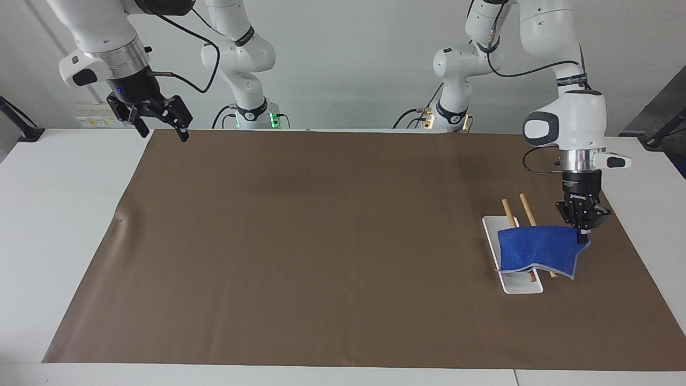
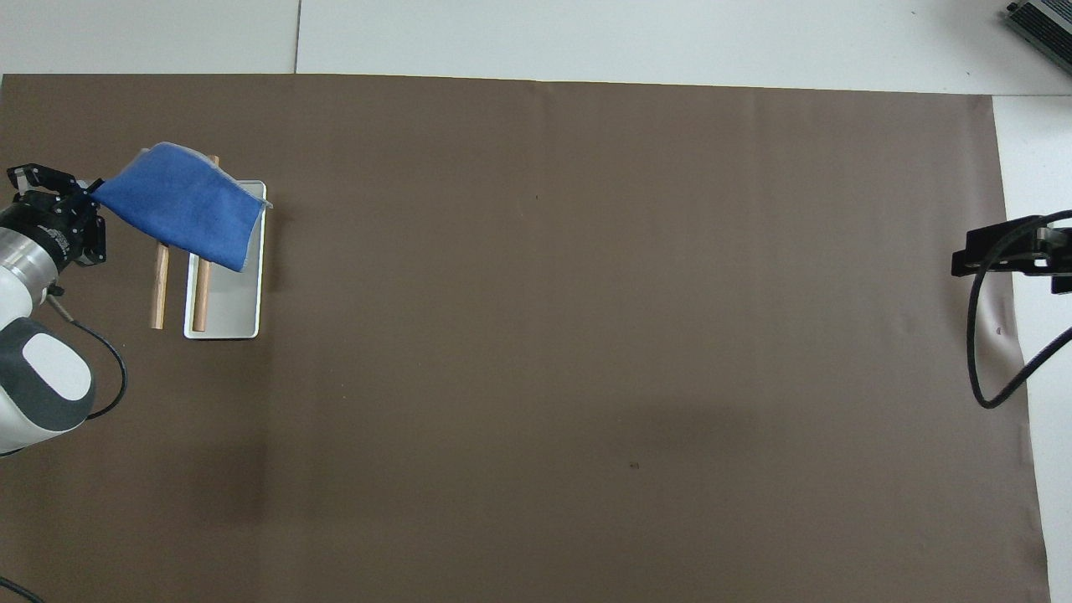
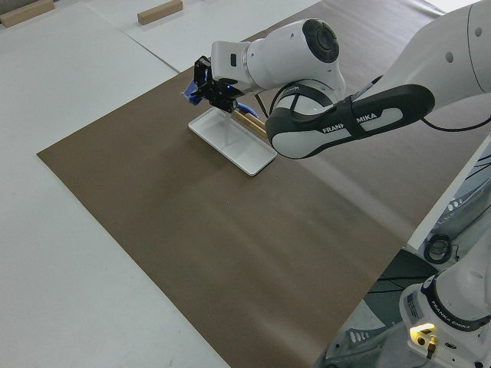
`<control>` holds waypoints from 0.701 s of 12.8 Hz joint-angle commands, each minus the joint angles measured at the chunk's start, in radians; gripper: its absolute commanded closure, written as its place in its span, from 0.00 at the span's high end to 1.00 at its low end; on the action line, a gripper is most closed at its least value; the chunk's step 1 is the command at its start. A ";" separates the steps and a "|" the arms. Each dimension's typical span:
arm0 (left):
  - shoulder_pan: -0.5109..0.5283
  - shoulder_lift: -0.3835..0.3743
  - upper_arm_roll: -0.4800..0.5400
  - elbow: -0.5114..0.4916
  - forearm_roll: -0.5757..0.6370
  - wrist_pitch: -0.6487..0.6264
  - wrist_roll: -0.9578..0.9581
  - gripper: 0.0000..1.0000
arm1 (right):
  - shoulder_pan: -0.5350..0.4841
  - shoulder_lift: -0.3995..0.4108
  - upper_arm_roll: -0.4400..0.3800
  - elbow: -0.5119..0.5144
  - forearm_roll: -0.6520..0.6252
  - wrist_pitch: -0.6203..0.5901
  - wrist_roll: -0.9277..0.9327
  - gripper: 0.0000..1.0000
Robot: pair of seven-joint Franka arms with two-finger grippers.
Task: Right arm passes towel to left arm to hang
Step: 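Lower the towel over the wooden rack and open the left gripper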
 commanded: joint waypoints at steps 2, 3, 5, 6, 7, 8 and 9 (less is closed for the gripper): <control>-0.054 -0.007 0.008 -0.001 -0.001 0.010 -0.118 0.00 | -0.003 -0.008 0.003 0.006 -0.027 -0.015 -0.051 1.00; -0.073 -0.002 0.008 0.013 -0.001 0.009 -0.154 0.00 | -0.003 -0.008 0.005 0.006 -0.023 -0.018 -0.054 1.00; -0.117 0.011 0.008 0.051 -0.001 0.004 -0.236 0.00 | -0.001 -0.008 0.006 0.005 -0.024 -0.017 -0.062 1.00; -0.127 0.018 0.010 0.056 -0.001 0.000 -0.244 0.00 | -0.001 -0.008 0.008 0.000 -0.020 -0.011 -0.063 1.00; -0.119 0.018 0.008 0.056 0.001 0.000 -0.244 0.00 | -0.001 -0.010 0.006 -0.003 -0.023 -0.012 -0.063 1.00; -0.107 0.019 0.011 0.057 -0.001 0.000 -0.244 0.00 | 0.000 -0.011 0.006 -0.004 -0.026 -0.017 -0.065 1.00; -0.078 0.019 0.011 0.059 -0.001 0.001 -0.244 0.00 | 0.002 -0.013 0.008 -0.008 -0.026 -0.015 -0.065 1.00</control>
